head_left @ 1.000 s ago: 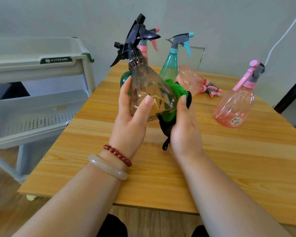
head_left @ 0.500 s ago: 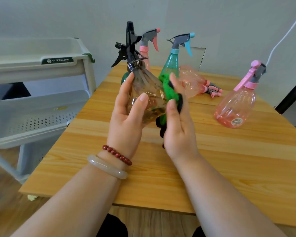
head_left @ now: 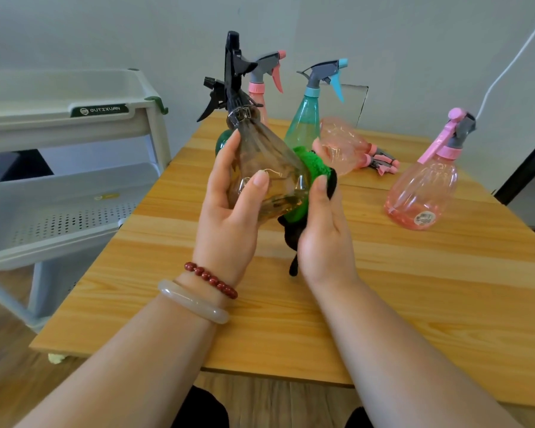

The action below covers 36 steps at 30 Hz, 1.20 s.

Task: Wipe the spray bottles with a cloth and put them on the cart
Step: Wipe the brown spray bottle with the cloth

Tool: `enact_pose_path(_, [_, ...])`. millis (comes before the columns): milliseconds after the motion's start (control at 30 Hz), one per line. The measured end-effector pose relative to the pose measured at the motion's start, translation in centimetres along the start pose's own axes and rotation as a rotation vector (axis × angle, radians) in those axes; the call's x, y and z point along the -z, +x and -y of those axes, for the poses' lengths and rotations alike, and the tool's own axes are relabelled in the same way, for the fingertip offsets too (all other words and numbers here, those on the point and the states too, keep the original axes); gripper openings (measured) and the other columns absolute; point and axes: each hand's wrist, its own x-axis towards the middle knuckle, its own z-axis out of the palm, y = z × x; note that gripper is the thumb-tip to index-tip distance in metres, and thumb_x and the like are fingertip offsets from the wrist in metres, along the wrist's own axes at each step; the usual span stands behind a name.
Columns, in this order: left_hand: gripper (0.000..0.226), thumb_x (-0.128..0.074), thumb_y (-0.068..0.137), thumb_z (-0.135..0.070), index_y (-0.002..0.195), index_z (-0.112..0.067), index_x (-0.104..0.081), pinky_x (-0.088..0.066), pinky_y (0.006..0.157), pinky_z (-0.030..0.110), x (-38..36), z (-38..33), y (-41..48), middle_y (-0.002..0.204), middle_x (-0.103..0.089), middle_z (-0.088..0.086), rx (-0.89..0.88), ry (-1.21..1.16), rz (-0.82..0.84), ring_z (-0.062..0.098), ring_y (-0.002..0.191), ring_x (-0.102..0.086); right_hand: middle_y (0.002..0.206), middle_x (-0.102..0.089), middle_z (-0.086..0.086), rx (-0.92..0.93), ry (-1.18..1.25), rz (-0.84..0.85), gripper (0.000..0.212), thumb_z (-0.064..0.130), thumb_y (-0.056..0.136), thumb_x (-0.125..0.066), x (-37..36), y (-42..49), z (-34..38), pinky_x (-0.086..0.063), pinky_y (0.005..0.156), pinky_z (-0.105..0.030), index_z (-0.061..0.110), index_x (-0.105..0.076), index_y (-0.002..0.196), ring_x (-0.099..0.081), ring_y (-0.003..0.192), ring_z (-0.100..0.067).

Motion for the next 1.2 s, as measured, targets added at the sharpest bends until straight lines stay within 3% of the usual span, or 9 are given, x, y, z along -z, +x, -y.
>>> enact_pose_path(133, [0.062, -0.062, 0.088, -0.032, 0.146, -0.030, -0.041, -0.044, 0.109, 0.054, 0.0, 0.0, 0.0, 0.144, -0.055, -0.003, 0.001, 0.068, 0.014, 0.018, 0.132, -0.054, 0.153, -0.035, -0.005, 0.500, -0.475, 0.106, 0.041, 0.018, 0.102, -0.035, -0.4, -0.2, -0.4, -0.016, 0.123, -0.040, 0.013, -0.039, 0.143, -0.021, 0.150, -0.020])
enact_pose_path(467, [0.057, -0.056, 0.086, -0.038, 0.140, -0.037, -0.040, -0.044, 0.107, 0.057, -0.1, -0.4, -0.3, 0.144, -0.053, -0.002, -0.052, 0.014, 0.026, 0.023, 0.132, -0.053, 0.131, -0.057, 0.014, -0.111, 0.068, -0.016, 0.039, 0.027, 0.108, -0.028, 0.1, 0.0, 0.2, -0.042, 0.092, -0.007, 0.023, -0.040, 0.145, -0.053, 0.118, 0.012])
enact_pose_path(533, [0.063, -0.050, 0.087, -0.045, 0.147, -0.032, -0.032, -0.039, 0.114, 0.042, -0.1, -0.3, -0.3, 0.151, -0.044, -0.005, -0.069, 0.145, 0.039, 0.011, 0.139, -0.044, 0.133, -0.056, 0.010, -0.071, 0.086, -0.034, 0.037, 0.026, 0.108, -0.030, 0.0, 0.0, 0.4, -0.043, 0.093, -0.008, 0.021, -0.040, 0.144, -0.053, 0.118, 0.012])
enact_pose_path(600, [0.066, -0.044, 0.090, -0.049, 0.151, -0.029, -0.029, -0.033, 0.118, 0.036, -0.1, -0.1, -0.2, 0.155, -0.038, -0.009, -0.101, 0.272, 0.072, 0.004, 0.142, -0.036, 0.147, -0.049, 0.002, 0.029, 0.052, -0.051, 0.037, 0.033, 0.105, -0.034, 0.1, -0.1, 0.3, -0.038, 0.112, -0.027, 0.029, -0.041, 0.141, -0.044, 0.136, -0.003])
enact_pose_path(733, [0.063, -0.052, 0.088, -0.047, 0.148, -0.035, -0.037, -0.034, 0.115, 0.055, 0.2, -0.1, 0.2, 0.153, -0.045, -0.004, -0.012, 0.114, 0.103, 0.019, 0.142, -0.042, 0.151, -0.039, 0.006, 0.279, -0.194, -0.019, 0.040, 0.027, 0.102, -0.035, 0.7, 0.2, -0.2, -0.025, 0.119, -0.031, 0.028, -0.035, 0.142, -0.030, 0.145, -0.009])
enact_pose_path(900, [0.066, -0.062, 0.084, -0.037, 0.146, -0.030, -0.040, -0.045, 0.103, 0.062, 0.3, -0.9, -0.2, 0.142, -0.056, 0.004, 0.079, -0.073, 0.105, 0.027, 0.129, -0.056, 0.152, -0.035, -0.015, 0.543, -0.452, 0.114, 0.040, 0.014, 0.100, -0.041, 0.6, 0.4, -0.1, -0.024, 0.118, -0.041, 0.012, -0.040, 0.140, -0.029, 0.145, -0.021])
enact_pose_path(1000, [0.063, -0.064, 0.083, -0.034, 0.143, -0.030, -0.043, -0.045, 0.102, 0.064, 0.2, -1.1, -0.3, 0.142, -0.056, 0.007, 0.044, -0.091, 0.057, 0.030, 0.128, -0.057, 0.153, -0.035, -0.007, 0.470, -0.380, 0.096, 0.041, 0.017, 0.102, -0.038, 0.2, 0.3, -0.5, -0.024, 0.119, -0.040, 0.018, -0.038, 0.143, -0.029, 0.147, -0.019])
enact_pose_path(1133, [0.058, -0.065, 0.081, -0.036, 0.136, -0.036, -0.048, -0.048, 0.100, 0.061, 0.2, -1.0, -0.1, 0.132, -0.063, -0.008, 0.021, -0.078, -0.012, 0.023, 0.125, -0.060, 0.136, -0.053, 0.019, 0.049, 0.013, 0.046, 0.039, 0.023, 0.106, -0.031, -0.4, 0.0, -0.3, -0.039, 0.104, -0.017, 0.028, -0.034, 0.145, -0.046, 0.132, 0.003])
enact_pose_path(1200, [0.058, -0.066, 0.081, -0.036, 0.136, -0.037, -0.048, -0.048, 0.100, 0.061, 0.2, -0.8, -0.1, 0.132, -0.063, -0.006, 0.013, -0.040, -0.006, 0.024, 0.125, -0.059, 0.145, -0.048, 0.010, 0.109, -0.049, 0.047, 0.042, 0.025, 0.105, -0.032, -0.2, -0.2, -0.3, -0.035, 0.112, -0.024, 0.024, -0.034, 0.147, -0.039, 0.139, -0.004])
